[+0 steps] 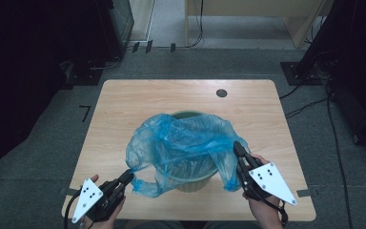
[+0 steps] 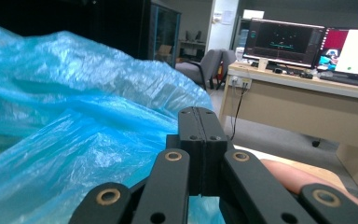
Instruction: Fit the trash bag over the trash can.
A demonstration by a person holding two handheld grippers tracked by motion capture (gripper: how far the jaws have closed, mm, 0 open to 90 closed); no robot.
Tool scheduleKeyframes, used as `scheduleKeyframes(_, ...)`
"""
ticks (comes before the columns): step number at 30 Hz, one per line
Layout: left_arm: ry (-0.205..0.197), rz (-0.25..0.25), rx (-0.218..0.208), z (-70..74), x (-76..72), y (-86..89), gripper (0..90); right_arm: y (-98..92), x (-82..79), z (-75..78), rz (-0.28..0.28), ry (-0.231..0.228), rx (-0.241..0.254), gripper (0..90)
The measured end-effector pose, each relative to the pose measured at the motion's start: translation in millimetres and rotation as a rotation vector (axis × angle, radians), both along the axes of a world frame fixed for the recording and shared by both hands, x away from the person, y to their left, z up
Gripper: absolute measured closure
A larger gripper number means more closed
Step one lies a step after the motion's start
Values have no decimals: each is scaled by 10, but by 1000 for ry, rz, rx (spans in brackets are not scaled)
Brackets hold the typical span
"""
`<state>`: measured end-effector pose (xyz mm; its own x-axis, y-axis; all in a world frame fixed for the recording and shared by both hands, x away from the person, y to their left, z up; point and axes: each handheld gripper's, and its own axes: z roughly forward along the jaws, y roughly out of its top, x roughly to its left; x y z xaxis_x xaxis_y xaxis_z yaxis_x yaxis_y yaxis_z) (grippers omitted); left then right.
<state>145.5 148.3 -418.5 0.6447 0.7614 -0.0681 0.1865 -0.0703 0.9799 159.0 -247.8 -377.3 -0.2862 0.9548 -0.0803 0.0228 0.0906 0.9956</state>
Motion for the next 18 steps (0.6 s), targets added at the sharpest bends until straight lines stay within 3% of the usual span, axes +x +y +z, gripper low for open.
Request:
scheduleKeyframes(4,-20,-117,20,34,-177,35,891,-127,-207,6,31,12,-3,900)
scheduleKeyframes(7,-57,-193,60,54,-338,26,892,-180,-393,31,41,-7,-8,900)
scheduleKeyframes(9,-82,-240,73,48,-440,29,892,-212,-527,34,53,-5,8,900)
scheduleKeyframes(11,-89,-261,114,0,-488,36,891,-232,-654,-4,69,12,26,900)
scheduleKeyframes(13,-51,-195,171,-109,-430,41,884,-234,-736,-94,71,25,0,900)
scheduleKeyframes(16,-18,-93,241,-232,-293,-4,845,-254,-688,-256,73,76,-16,900)
scheduleKeyframes(18,-41,-30,305,-271,-209,-80,841,-236,-605,-328,64,93,-21,900)
